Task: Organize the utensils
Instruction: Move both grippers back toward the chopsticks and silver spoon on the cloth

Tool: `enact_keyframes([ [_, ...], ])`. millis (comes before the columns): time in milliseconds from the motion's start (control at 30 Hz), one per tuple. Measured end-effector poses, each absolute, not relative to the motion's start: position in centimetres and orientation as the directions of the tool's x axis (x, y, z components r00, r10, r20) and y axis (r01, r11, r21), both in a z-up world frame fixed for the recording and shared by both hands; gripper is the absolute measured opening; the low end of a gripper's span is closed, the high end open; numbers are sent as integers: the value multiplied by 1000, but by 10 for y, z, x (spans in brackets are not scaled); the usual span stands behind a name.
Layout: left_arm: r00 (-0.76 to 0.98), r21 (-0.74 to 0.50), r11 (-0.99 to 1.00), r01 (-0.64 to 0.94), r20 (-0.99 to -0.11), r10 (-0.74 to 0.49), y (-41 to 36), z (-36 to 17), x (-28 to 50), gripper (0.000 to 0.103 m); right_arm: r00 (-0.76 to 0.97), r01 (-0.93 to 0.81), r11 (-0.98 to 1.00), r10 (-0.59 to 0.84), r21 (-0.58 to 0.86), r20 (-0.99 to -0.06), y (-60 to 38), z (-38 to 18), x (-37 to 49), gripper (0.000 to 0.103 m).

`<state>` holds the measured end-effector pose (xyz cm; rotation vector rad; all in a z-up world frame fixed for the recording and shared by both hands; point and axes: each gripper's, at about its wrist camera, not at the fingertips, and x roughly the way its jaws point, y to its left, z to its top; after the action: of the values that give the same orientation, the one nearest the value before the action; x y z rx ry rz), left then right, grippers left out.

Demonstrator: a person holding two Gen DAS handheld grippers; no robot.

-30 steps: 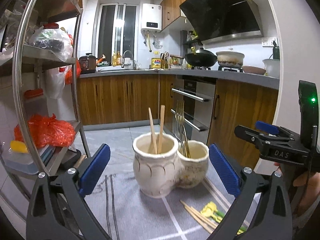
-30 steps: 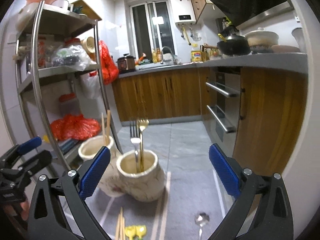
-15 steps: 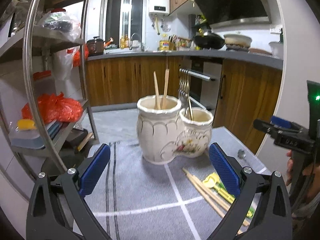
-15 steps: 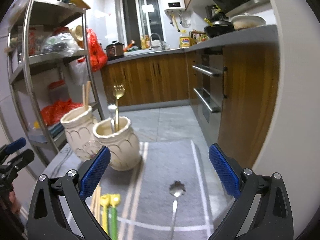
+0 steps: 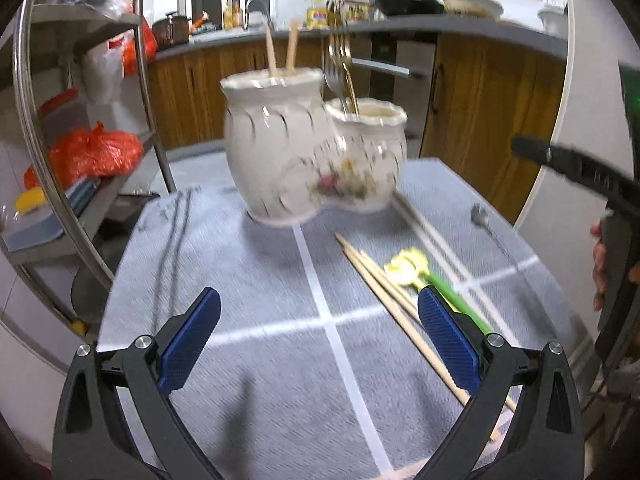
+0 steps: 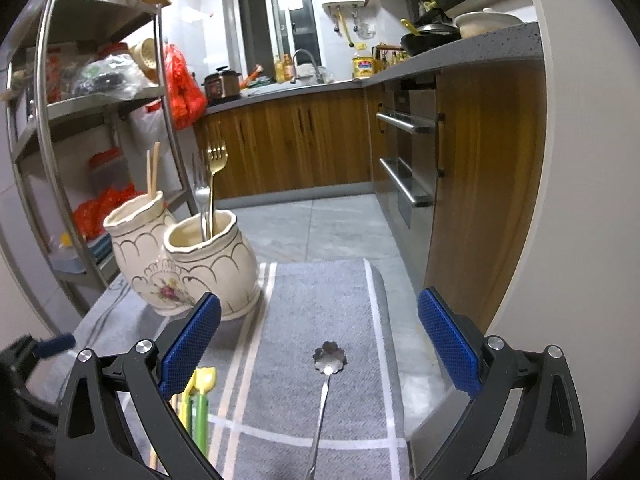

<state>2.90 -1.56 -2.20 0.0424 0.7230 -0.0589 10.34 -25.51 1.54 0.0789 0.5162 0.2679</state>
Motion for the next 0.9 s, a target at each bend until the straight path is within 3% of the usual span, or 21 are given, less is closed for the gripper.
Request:
enact_keyframes([
  [333,680,48,998,49,-733,2,-44,-42,31,95,804,-226,965,261,132,-533,-253,6,109,98],
  [400,662,73,996,42,-749,27,-50,-46,32,83,805,-227,965,263,132,-533,-254,6,109,98],
  [633,630,51,998,36,-776,17,-61,-52,30,70,793,-218,967,255,133,-553,-258,3,111,98],
  [733,626,27,999,30,-780,2,-62,-51,30,56,784,-211,971,238,115,-573,-258,-1,115,98],
  [800,630,32,998,56,-776,-11,-64,-50,31,31,773,-212,971,238,113,-588,-260,-4,117,98],
  [833,628,33,997,71,-778,-19,-64,-50,32,26,764,-217,969,242,116,-598,-261,-6,118,98],
  [867,626,32,996,80,-779,-25,-64,-50,33,14,757,-219,969,244,116,-607,-262,-8,119,98],
  [900,623,33,995,94,-781,-33,-63,-49,35,10,750,-223,968,245,114,-614,-263,-10,119,98],
])
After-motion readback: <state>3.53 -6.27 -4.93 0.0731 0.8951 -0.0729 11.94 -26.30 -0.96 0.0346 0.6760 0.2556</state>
